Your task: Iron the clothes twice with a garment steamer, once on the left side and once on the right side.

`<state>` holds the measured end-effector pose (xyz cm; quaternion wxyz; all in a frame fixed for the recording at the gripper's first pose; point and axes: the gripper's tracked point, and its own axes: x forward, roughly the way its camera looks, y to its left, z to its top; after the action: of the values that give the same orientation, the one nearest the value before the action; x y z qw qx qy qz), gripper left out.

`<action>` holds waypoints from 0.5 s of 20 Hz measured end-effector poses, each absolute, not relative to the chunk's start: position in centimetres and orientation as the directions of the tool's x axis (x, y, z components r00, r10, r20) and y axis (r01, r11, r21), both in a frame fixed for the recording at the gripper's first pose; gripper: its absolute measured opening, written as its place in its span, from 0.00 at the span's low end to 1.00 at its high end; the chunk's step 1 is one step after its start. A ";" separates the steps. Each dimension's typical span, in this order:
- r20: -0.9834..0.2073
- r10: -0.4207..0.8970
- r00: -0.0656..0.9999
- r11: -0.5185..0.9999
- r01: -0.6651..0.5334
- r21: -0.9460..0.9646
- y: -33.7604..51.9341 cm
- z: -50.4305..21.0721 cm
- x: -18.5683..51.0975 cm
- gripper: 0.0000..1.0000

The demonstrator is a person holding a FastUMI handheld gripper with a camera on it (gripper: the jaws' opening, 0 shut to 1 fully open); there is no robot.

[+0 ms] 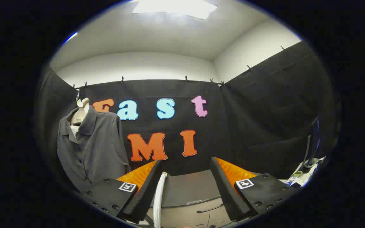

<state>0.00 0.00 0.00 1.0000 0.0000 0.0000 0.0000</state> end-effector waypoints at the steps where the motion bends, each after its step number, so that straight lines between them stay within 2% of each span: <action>1: 0.002 0.002 1.000 1.000 -0.002 0.002 -0.1 0.1 0.2 0.98; 10: -0.003 0.022 1.000 1.000 -0.022 -0.017 0.1 -0.3 0.5 0.98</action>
<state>0.46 0.12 -0.32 0.9999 -0.0085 0.0013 0.0112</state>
